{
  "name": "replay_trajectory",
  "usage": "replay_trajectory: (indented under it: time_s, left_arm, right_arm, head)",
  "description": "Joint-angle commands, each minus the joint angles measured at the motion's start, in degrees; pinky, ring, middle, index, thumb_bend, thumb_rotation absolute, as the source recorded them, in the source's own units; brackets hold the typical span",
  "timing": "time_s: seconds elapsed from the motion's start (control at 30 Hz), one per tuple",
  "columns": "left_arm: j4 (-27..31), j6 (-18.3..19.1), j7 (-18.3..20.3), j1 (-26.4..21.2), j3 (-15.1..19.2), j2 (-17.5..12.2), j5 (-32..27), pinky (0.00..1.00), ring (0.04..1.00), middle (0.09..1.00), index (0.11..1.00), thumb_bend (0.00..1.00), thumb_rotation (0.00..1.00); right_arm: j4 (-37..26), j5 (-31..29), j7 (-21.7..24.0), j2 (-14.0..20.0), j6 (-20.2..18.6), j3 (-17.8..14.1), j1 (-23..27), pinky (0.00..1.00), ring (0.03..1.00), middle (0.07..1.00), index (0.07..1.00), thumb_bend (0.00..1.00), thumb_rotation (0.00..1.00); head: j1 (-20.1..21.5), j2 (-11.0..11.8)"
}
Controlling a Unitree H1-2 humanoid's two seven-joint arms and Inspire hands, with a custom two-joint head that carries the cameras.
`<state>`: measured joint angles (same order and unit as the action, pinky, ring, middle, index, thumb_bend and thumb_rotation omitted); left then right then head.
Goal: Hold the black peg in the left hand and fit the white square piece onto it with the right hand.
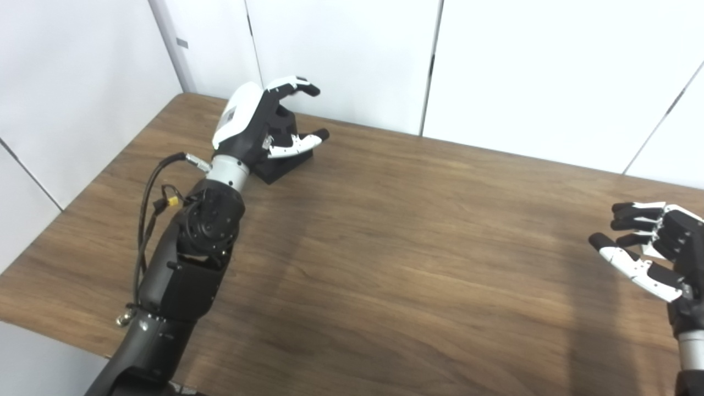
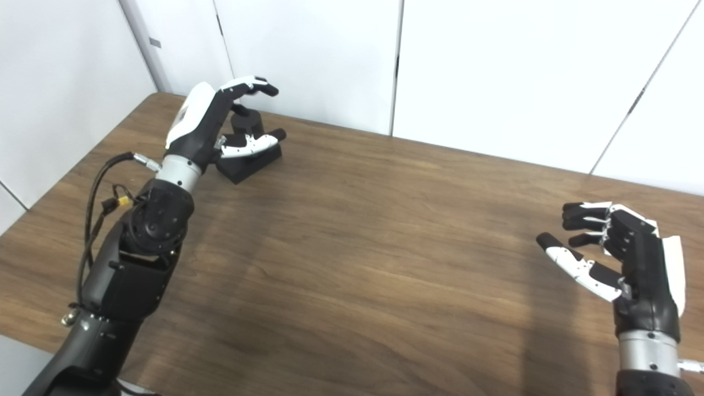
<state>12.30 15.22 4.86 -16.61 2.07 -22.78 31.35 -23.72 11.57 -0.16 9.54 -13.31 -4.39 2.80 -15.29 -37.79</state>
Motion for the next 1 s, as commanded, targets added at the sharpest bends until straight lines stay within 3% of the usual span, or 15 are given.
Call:
replay_trajectory:
  time_s: [0.0,0.23,0.43,0.77,0.97]
  left_arm:
    - [-0.5,-0.1,-1.4,-3.4,0.5,-2.2,1.9,0.77,0.912,0.930,0.754,0.71,0.25]
    - [-4.3,1.0,-2.5,-4.5,0.4,-4.4,6.7,0.84,0.971,0.961,0.790,0.76,0.34]
    - [-6.2,2.0,-4.4,-4.8,-0.1,-4.6,10.8,0.89,1.000,0.996,0.811,0.85,0.35]
    - [-8.6,6.6,-3.4,-5.7,-1.9,-4.9,16.0,0.96,1.000,1.000,0.896,0.91,0.44]
    - [-10.3,9.1,-2.6,-6.3,-2.8,-5.4,16.9,0.95,1.000,1.000,0.885,0.93,0.48]
  right_arm:
    - [-0.9,-0.1,0.0,1.0,1.8,-0.5,2.0,0.46,0.572,0.633,0.490,0.49,0.12]
    - [-0.1,-0.7,-0.1,1.2,3.1,-0.4,2.2,0.45,0.572,0.636,0.490,0.49,0.12]
    - [-0.3,-0.5,-0.2,1.1,2.5,-0.3,2.2,0.45,0.573,0.643,0.491,0.49,0.12]
    - [-0.8,-0.4,-0.5,1.0,2.1,-0.6,1.9,0.44,0.563,0.637,0.491,0.49,0.12]
    - [-0.3,-0.5,-0.6,0.9,2.9,-0.6,2.0,0.43,0.553,0.632,0.491,0.49,0.12]
  head:
    - [0.0,0.0]
    - [-0.1,0.1]
    - [0.0,-0.1]
    - [0.2,-0.2]
    - [0.3,-0.2]
